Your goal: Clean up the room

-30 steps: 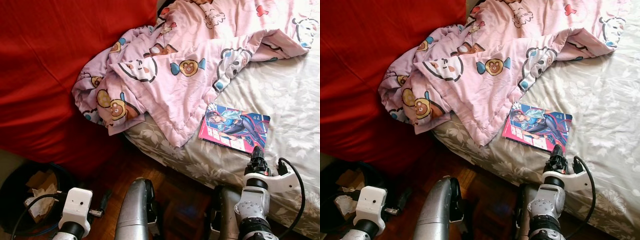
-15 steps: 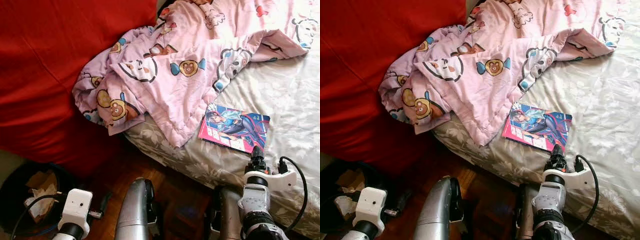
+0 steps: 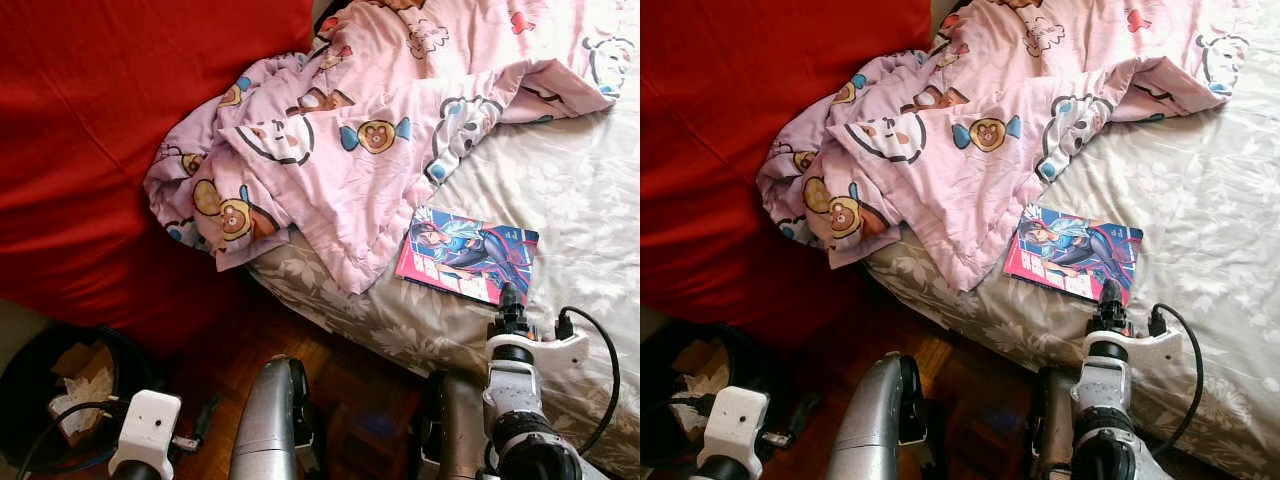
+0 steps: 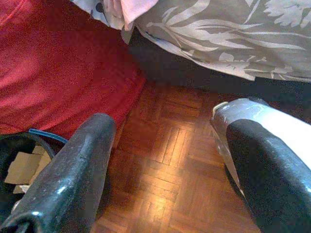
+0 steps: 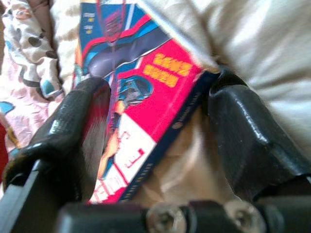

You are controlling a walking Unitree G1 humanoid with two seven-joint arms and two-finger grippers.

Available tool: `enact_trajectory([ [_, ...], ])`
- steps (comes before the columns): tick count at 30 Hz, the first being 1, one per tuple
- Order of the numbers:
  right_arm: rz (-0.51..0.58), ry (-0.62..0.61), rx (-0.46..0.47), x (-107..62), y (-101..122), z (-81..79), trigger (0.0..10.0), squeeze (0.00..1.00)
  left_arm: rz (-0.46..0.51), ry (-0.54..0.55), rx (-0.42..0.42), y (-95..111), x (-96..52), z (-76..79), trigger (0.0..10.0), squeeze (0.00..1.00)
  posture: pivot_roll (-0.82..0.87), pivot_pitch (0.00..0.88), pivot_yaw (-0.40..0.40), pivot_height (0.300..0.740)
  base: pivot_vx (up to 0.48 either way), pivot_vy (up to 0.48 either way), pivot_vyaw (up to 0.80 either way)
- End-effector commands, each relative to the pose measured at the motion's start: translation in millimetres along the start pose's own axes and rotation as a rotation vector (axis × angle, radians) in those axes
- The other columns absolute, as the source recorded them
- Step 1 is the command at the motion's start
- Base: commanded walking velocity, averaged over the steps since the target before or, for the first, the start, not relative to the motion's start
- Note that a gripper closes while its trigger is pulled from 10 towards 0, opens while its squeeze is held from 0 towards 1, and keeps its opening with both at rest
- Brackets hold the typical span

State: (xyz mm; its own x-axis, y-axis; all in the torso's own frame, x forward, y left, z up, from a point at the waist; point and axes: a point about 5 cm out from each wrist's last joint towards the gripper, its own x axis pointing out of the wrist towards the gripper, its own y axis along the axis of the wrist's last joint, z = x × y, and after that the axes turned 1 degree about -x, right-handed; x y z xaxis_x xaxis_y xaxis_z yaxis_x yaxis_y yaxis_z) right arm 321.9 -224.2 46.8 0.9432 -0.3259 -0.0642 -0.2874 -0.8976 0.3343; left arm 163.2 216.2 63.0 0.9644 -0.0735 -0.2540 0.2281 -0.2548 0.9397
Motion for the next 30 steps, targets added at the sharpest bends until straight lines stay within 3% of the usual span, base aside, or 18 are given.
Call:
enact_trajectory([
  [1, -0.033, 0.011, 0.028, 0.4, -9.0, -3.6, 10.0, 0.0, -0.048, 0.012, 0.013, -7.0, -8.7, -5.2, 10.0, 0.0, 0.2, 0.355, 0.186, 0.584, 0.0, 0.0, 0.0],
  [4, -0.037, 0.022, 0.028, 5.3, -9.3, -10.9, 10.0, 0.0, -0.052, 0.012, 0.013, -7.6, -10.0, -5.1, 10.0, 0.0, 0.2, 0.359, 0.184, 0.584, 0.0, 0.0, 0.0],
  [11, -0.028, -0.016, 0.025, 5.7, -5.1, -7.2, 10.0, 0.0, -0.054, 0.011, 0.013, -7.1, -10.1, -3.3, 10.0, 0.0, 0.21, 0.361, 0.181, 0.584, 0.0, 0.0, 0.0],
  [12, -0.023, -0.021, 0.032, 6.1, -3.8, -6.8, 0.2, 0.0, -0.054, 0.01, 0.012, -7.2, -10.8, -2.9, 10.0, 0.0, 0.21, 0.361, 0.18, 0.584, 0.0, 0.0, 0.0],
  [30, 0.006, -0.085, 0.024, 1.7, 8.3, 7.8, 0.0, 0.0, -0.085, 0.002, 0.028, -8.9, -26.6, -3.4, 10.0, 0.0, 0.25, 0.403, 0.199, 0.584, 0.0, 0.0, 0.0],
])
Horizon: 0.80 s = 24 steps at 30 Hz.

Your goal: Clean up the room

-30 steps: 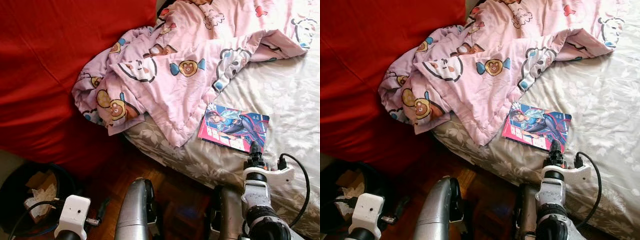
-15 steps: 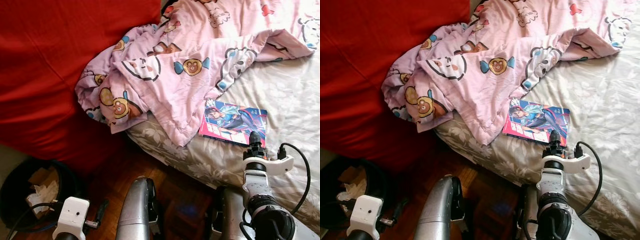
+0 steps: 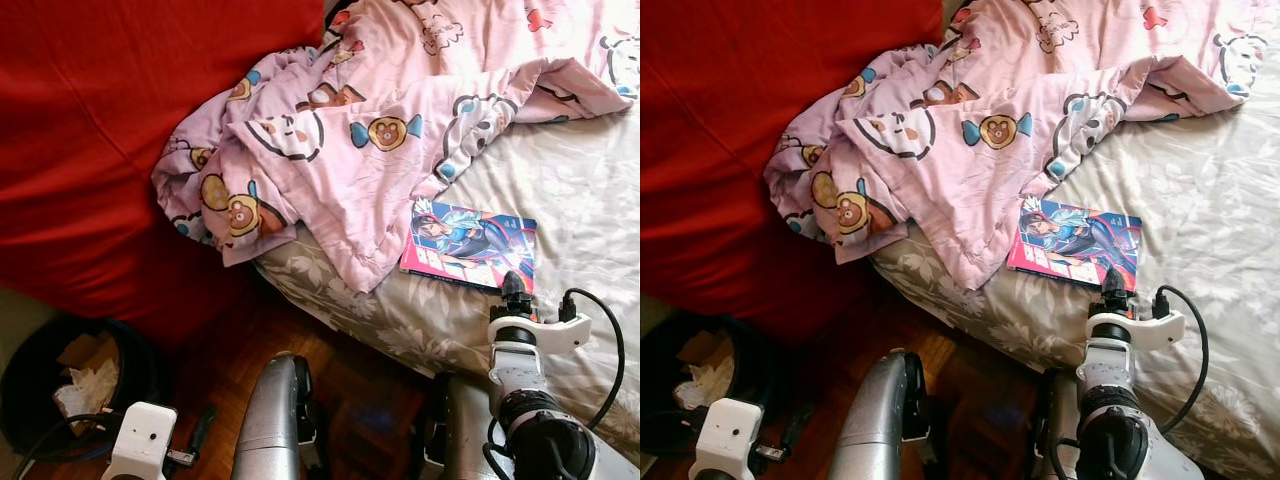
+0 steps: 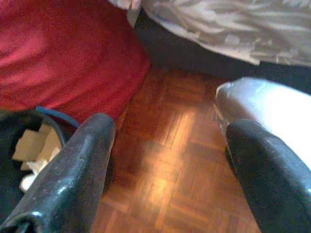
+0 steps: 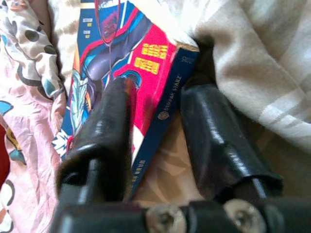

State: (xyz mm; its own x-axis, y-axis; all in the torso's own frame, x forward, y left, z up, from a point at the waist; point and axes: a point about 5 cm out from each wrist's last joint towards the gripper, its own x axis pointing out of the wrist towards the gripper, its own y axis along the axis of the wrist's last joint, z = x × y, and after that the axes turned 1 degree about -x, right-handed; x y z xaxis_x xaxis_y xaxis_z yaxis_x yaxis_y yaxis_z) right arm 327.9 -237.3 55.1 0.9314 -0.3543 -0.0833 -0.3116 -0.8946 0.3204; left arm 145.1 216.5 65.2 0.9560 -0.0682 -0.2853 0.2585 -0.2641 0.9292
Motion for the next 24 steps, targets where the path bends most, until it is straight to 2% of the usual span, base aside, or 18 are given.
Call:
enact_trajectory([
  [1, -0.015, -0.058, 0.006, -7.4, -3.7, 13.2, 0.0, 0.0, -0.055, 0.005, 0.021, -7.2, -9.3, -5.2, 10.0, 0.0, 0.25, 0.406, 0.199, 0.584, 0.0, 0.0, 0.0],
  [14, -0.017, -0.046, -0.024, -7.1, -0.1, 13.8, 0.0, 0.0, -0.069, 0.007, 0.025, -7.9, -12.3, -6.7, 10.0, 0.0, 0.25, 0.43, 0.202, 0.584, 0.0, 0.0, 0.0],
  [18, -0.032, 0.007, -0.076, -5.6, -4.2, 6.6, 0.0, 0.0, -0.067, 0.012, 0.025, -9.0, -5.5, -7.1, 10.0, 0.0, 0.23, 0.411, 0.192, 0.584, 0.0, 0.0, 0.0],
  [20, -0.048, 0.079, -0.141, -5.5, -10.6, -1.5, 0.0, 0.0, -0.053, 0.021, 0.023, -9.0, 3.4, -6.6, 10.0, 0.0, 0.22, 0.383, 0.184, 0.584, 0.0, 0.0, 0.0],
  [24, -0.045, 0.168, -0.196, -5.4, -15.4, -12.5, 0.0, 0.0, -0.034, 0.027, 0.019, -7.6, 16.3, -6.5, 10.0, 0.0, 0.18, 0.343, 0.169, 0.584, 0.0, 0.0, 0.0],
])
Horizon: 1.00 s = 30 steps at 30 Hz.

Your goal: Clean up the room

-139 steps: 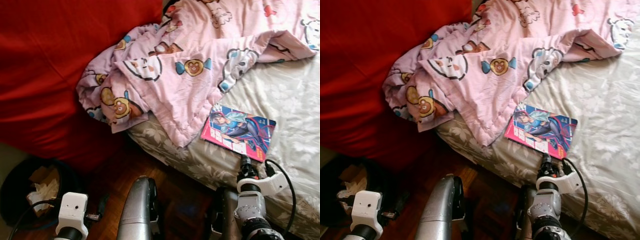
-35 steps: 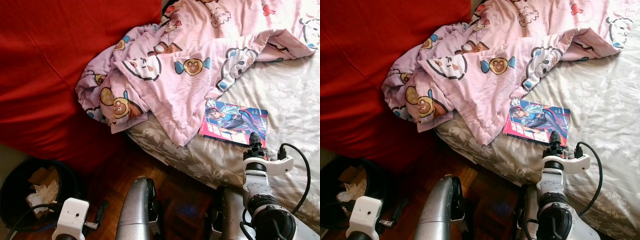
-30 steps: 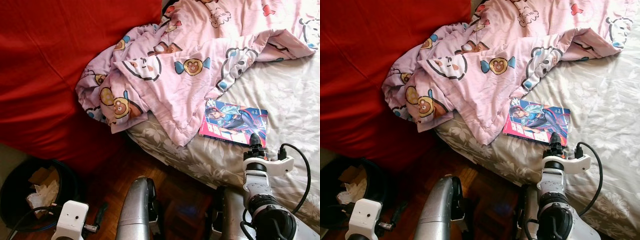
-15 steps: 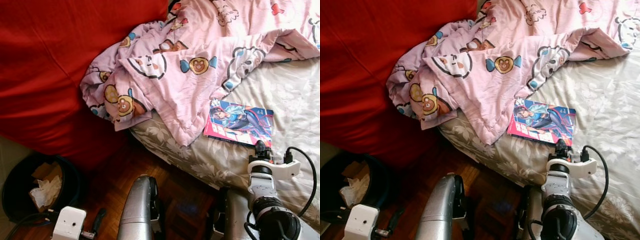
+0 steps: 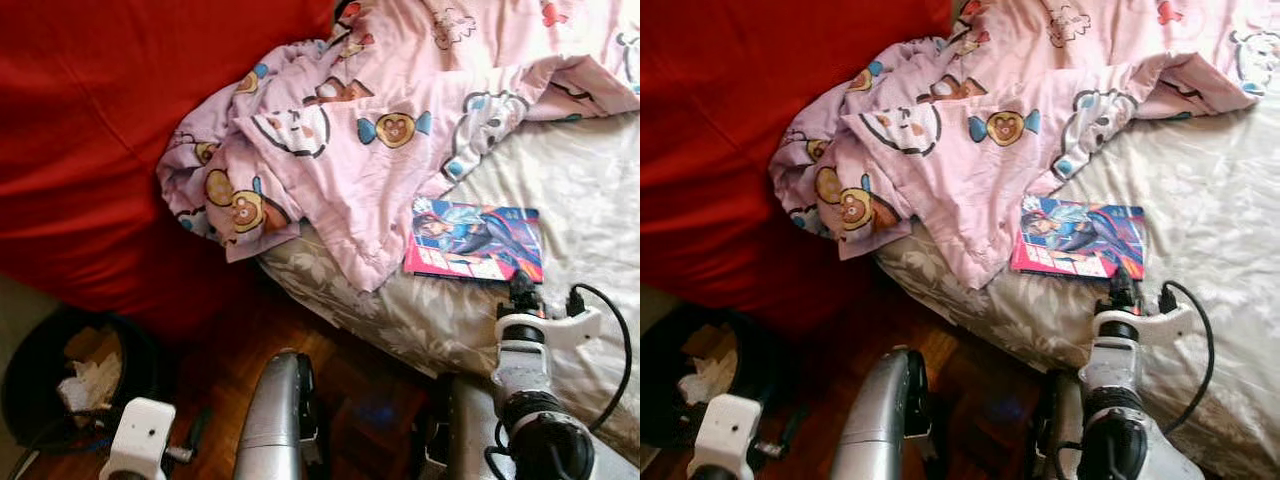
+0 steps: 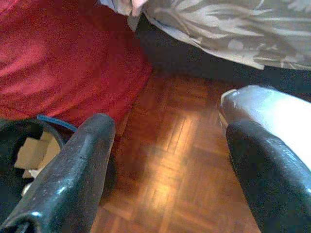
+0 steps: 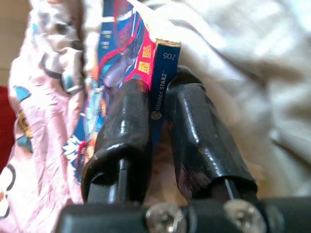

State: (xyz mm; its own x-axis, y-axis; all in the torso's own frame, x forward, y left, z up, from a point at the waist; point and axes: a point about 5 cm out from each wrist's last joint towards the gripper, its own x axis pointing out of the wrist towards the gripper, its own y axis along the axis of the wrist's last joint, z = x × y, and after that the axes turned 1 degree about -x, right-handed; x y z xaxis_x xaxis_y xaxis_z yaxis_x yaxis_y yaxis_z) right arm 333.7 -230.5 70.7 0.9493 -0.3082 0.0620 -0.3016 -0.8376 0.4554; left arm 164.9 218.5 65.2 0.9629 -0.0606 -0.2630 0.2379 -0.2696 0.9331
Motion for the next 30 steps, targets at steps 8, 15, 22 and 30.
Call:
enact_trajectory([
  [8, -0.013, 0.218, -0.171, -20.8, -16.2, -31.3, 0.0, 0.0, 0.001, 0.048, -0.015, -9.6, 35.5, -0.5, 10.0, 0.0, 0.09, 0.244, 0.119, 0.584, 0.0, 0.0, 0.0],
  [15, -0.018, 0.261, -0.397, -31.9, -7.7, -41.3, 10.0, 0.0, 0.011, 0.11, -0.061, -13.1, 59.1, -2.7, 10.0, 0.0, 0.02, 0.148, 0.07, 0.584, 0.0, 0.0, 0.0],
  [22, -0.047, 0.336, -0.624, -32.3, -3.4, -57.2, 10.0, 0.0, 0.018, 0.146, -0.123, -15.9, 71.0, 3.7, 10.0, 0.0, -0.02, 0.106, 0.036, 0.584, 0.0, 0.0, 0.0],
  [30, -0.09, 0.357, -0.758, -37.1, -6.7, -67.7, 10.0, 0.0, 0.026, 0.178, -0.178, -22.5, 81.7, 13.4, 10.0, 0.0, -0.05, 0.081, -0.003, 0.619, 0.0, 0.0, 0.0],
])
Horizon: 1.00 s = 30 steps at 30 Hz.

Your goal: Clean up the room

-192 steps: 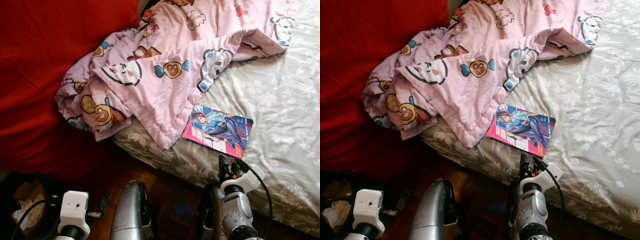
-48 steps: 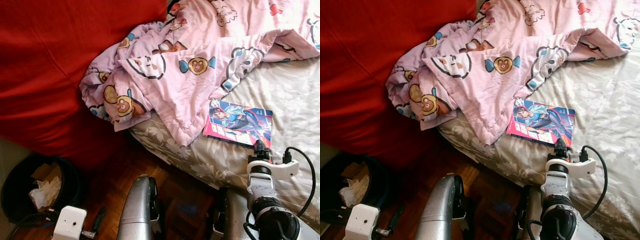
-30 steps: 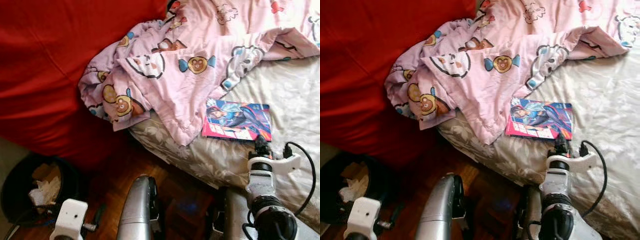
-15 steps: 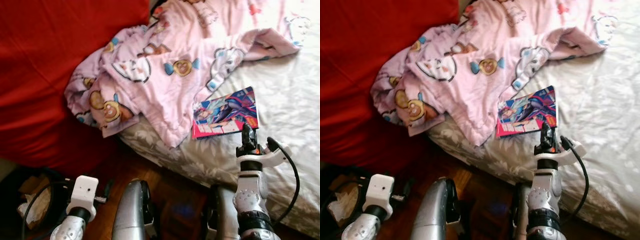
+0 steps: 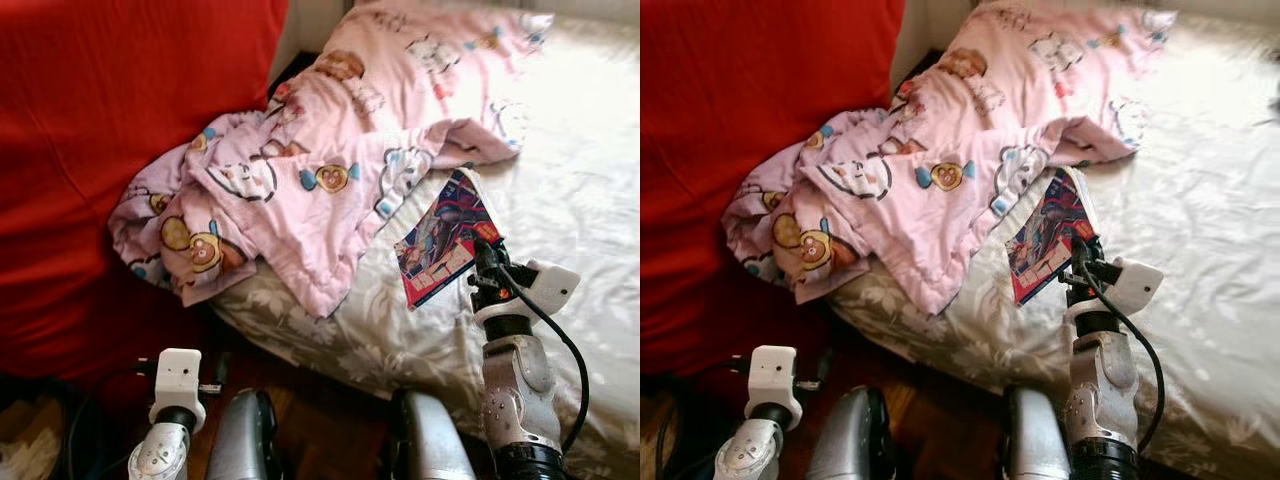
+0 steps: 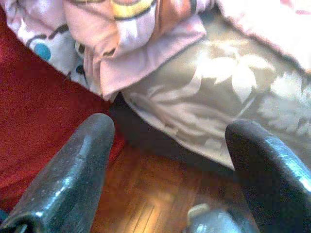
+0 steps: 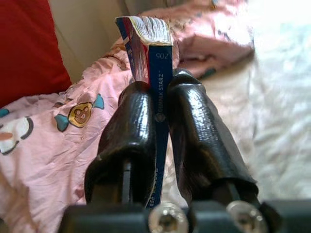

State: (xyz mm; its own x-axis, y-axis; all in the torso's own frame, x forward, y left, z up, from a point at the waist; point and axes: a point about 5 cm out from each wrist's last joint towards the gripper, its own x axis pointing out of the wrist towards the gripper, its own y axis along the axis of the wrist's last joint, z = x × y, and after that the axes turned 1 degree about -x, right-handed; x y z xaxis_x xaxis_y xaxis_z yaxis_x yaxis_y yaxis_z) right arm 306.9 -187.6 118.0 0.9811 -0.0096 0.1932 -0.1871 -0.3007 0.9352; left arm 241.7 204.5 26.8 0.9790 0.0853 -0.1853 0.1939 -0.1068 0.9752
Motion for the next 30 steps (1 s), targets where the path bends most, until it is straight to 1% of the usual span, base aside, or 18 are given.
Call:
enact_trajectory([
  [1, 0.016, 0.029, -0.018, 1.0, 5.7, -6.7, 10.0, 0.0, -0.024, 0.022, -0.009, -8.4, -3.5, -1.6, 10.0, 0.0, -0.05, 0.081, -0.003, 0.619, 0.0, 0.0, 0.0],
  [4, 0.003, 0.022, -0.033, -3.3, 3.0, -7.7, 10.0, 0.0, -0.05, 0.047, -0.034, -17.9, -6.6, -4.6, 10.0, 0.0, -0.05, 0.067, -0.003, 0.639, 0.0, 0.0, 0.0],
  [5, 0.005, 0.018, -0.022, -3.9, 3.0, -8.6, 10.0, 0.0, -0.07, 0.058, -0.04, -23.6, -9.1, -7.2, 10.0, 0.0, -0.06, 0.062, -0.004, 0.649, 0.0, 0.0, 0.0],
  [8, 0.0, 0.013, -0.017, -3.9, 0.7, -9.8, 10.0, 0.0, -0.103, 0.074, -0.05, -31.6, -11.1, -10.4, 10.0, 0.0, -0.06, 0.051, -0.003, 0.664, 0.0, 0.0, 0.0],
  [10, -0.01, 0.0, -0.01, -4.1, -1.6, -9.6, 10.0, 0.0, -0.144, 0.09, -0.06, -41.7, -13.4, -12.3, 10.0, 0.0, -0.06, 0.033, -0.004, 0.674, 0.0, 0.0, 0.0],
  [11, -0.017, -0.003, -0.006, -3.7, -2.7, -10.2, 10.0, 0.0, -0.191, 0.107, -0.069, -52.7, -17.1, -14.8, 10.0, 0.0, -0.07, 0.024, -0.003, 0.684, 0.0, 0.0, 0.0],
  [13, -0.022, 0.003, -0.012, -2.4, -2.7, -10.7, 10.0, 0.0, -0.233, 0.119, -0.077, -60.9, -20.4, -15.7, 10.0, 0.0, -0.07, 0.018, -0.002, 0.699, 0.0, 0.0, 0.0],
  [14, -0.022, 0.004, -0.013, -2.2, -2.6, -10.6, 10.0, 0.0, -0.237, 0.12, -0.077, -61.6, -20.6, -15.6, 10.0, 0.0, -0.07, 0.018, -0.002, 0.704, 0.0, 0.0, 0.0],
  [17, -0.021, -0.003, -0.017, 0.0, -0.5, -8.9, 10.0, 0.0, -0.28, 0.147, -0.126, -69.8, -22.7, -17.7, 10.0, 0.0, -0.07, 0.029, -0.002, 0.724, 0.0, 0.0, 0.0],
  [19, -0.021, -0.005, -0.019, 0.2, -0.3, -8.6, 10.0, 0.0, -0.308, 0.151, -0.13, -75.0, -24.9, -18.5, 10.0, 0.0, -0.06, 0.042, -0.007, 0.734, 0.0, 0.0, 0.0],
  [23, -0.027, -0.012, -0.02, -0.4, -1.8, -8.2, 10.0, 0.0, -0.344, 0.151, -0.135, -82.0, -28.0, -18.3, 10.0, 0.0, -0.06, 0.049, -0.012, 0.74, 0.0, 0.0, 0.0],
  [24, -0.041, -0.024, -0.017, -0.7, -4.5, -7.6, 10.0, 0.0, -0.383, 0.16, -0.136, -89.0, -32.5, -19.2, 10.0, 0.0, -0.06, 0.051, -0.015, 0.74, 0.0, 0.0, 0.0],
  [25, -0.041, -0.024, -0.017, -0.7, -4.5, -7.6, 10.0, 0.0, -0.383, 0.16, -0.136, -89.0, -32.5, -19.2, 10.0, 0.0, -0.06, 0.051, -0.015, 0.74, 0.0, 0.0, 0.0],
  [27, -0.06, -0.026, -0.017, 0.5, -7.6, -9.7, 10.0, 0.0, -0.459, 0.185, -0.145, -102.6, -43.8, -20.8, 10.0, 0.0, -0.06, 0.057, -0.018, 0.74, 0.0, 0.0, 0.0],
  [29, -0.067, -0.017, -0.024, 2.9, -8.1, -12.0, 10.0, 0.0, -0.495, 0.191, -0.147, -109.0, -50.5, -20.4, 10.0, 0.0, -0.05, 0.067, -0.022, 0.74, 0.0, 0.0, 0.0],
  [30, -0.067, -0.017, -0.024, 2.9, -8.1, -12.0, 10.0, 0.0, -0.495, 0.191, -0.147, -109.0, -50.5, -20.4, 10.0, 0.0, -0.05, 0.067, -0.022, 0.74, 0.0, 0.0, 0.0],
])
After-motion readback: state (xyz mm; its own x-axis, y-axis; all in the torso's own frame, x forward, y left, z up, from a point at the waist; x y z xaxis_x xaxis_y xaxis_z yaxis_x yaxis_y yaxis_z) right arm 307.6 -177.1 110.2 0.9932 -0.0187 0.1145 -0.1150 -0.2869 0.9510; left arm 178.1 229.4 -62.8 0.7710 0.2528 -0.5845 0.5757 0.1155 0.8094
